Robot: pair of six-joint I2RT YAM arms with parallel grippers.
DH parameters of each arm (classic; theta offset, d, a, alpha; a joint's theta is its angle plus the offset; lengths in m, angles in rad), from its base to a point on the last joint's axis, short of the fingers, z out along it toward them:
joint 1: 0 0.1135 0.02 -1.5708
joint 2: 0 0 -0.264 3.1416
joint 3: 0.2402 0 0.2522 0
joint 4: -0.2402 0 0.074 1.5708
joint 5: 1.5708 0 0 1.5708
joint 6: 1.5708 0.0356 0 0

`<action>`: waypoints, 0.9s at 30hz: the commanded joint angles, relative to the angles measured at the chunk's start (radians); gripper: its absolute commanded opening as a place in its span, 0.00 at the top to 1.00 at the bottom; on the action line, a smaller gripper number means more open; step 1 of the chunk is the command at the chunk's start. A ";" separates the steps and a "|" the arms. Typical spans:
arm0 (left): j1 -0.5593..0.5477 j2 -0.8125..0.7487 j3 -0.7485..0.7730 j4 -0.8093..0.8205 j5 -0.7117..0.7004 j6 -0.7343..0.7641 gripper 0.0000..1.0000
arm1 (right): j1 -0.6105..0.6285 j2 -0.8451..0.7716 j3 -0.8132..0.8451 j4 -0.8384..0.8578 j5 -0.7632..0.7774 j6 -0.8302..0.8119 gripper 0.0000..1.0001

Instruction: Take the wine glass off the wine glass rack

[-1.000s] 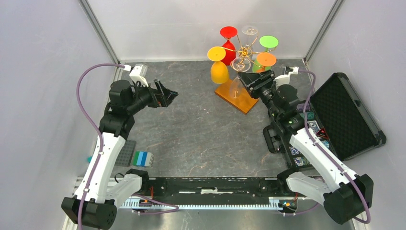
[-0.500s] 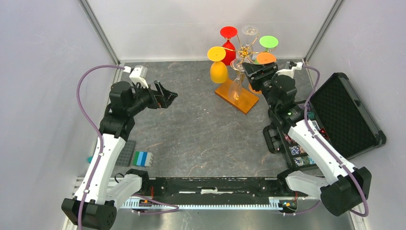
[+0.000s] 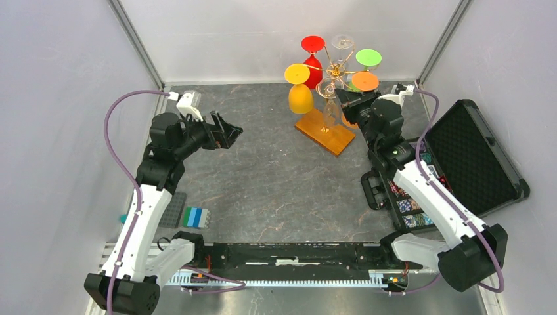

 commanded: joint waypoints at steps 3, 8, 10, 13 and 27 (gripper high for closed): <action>0.004 -0.017 -0.002 0.017 -0.029 -0.004 0.00 | 0.009 -0.007 0.088 -0.036 0.033 -0.019 1.00; 0.004 -0.019 -0.003 0.014 -0.043 -0.003 0.00 | 0.013 -0.011 0.109 -0.043 0.000 0.013 1.00; 0.004 -0.019 -0.003 0.014 -0.048 -0.003 0.00 | 0.014 -0.010 0.121 -0.050 -0.010 0.023 1.00; 0.004 -0.019 -0.005 0.011 -0.055 -0.005 0.00 | 0.015 -0.003 0.139 -0.069 -0.036 0.036 1.00; 0.004 -0.025 -0.005 -0.002 -0.087 0.000 0.00 | 0.031 0.046 0.153 0.010 -0.111 0.051 1.00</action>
